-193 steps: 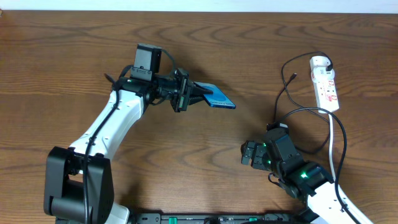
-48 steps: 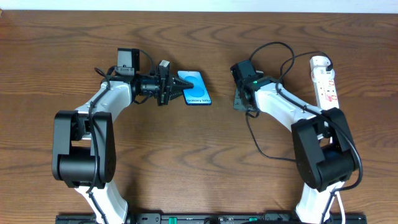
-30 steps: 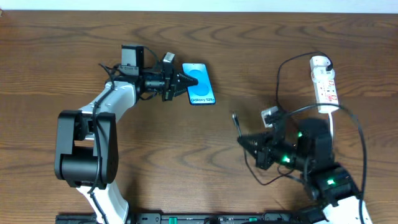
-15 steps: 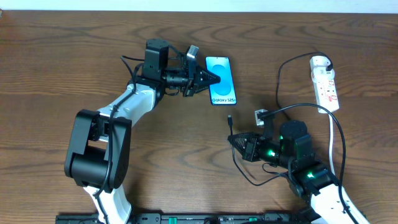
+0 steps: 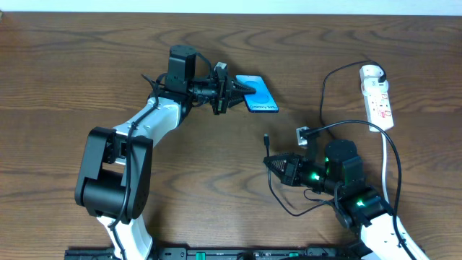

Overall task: Plug charger to phone and switch on socket
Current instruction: 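Carry the USB-C plug with the right gripper toward the phone's bottom, then align the plug tip under the phone's bottom port with the right gripper, then push the plug upward into the phone's port with the right gripper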

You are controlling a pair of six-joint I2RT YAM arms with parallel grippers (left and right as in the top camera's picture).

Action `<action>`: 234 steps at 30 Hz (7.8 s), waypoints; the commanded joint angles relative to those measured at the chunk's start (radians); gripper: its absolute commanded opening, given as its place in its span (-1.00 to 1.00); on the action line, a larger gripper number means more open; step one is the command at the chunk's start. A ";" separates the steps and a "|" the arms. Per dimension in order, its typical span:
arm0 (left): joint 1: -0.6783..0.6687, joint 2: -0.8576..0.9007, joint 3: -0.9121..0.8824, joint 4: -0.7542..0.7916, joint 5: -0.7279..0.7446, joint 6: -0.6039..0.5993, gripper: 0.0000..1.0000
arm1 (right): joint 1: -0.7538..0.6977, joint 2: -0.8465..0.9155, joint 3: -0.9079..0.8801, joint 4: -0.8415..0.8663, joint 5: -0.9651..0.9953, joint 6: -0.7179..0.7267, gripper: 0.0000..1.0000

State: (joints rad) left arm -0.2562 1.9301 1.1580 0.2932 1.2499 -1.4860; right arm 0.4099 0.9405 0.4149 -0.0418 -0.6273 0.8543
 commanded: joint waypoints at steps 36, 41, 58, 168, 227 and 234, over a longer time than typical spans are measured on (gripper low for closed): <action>-0.047 -0.011 0.024 0.226 0.130 0.371 -0.85 | 0.155 -0.229 0.028 -0.104 0.358 0.069 -0.98; -0.047 -0.011 0.024 0.226 0.117 0.376 -0.86 | 0.155 -0.198 0.027 -0.100 0.299 0.027 -0.98; -0.047 -0.011 0.024 0.226 0.149 0.417 -0.85 | 0.154 -0.091 0.028 -0.010 0.259 -0.027 -0.98; -0.037 -0.011 0.024 0.221 0.100 0.473 -0.85 | 0.155 -0.039 0.028 0.041 0.230 -0.021 -0.97; -0.037 -0.011 0.024 0.217 0.100 0.536 -0.85 | 0.154 -0.013 0.028 0.061 0.307 -0.029 -0.98; -0.037 -0.011 0.024 0.169 0.127 0.536 -0.85 | 0.154 -0.013 0.028 0.061 0.348 -0.046 -0.98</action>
State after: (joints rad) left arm -0.2928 1.9301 1.1568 0.4728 1.3342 -0.9676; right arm 0.5613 0.9268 0.4435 0.0162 -0.3126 0.8356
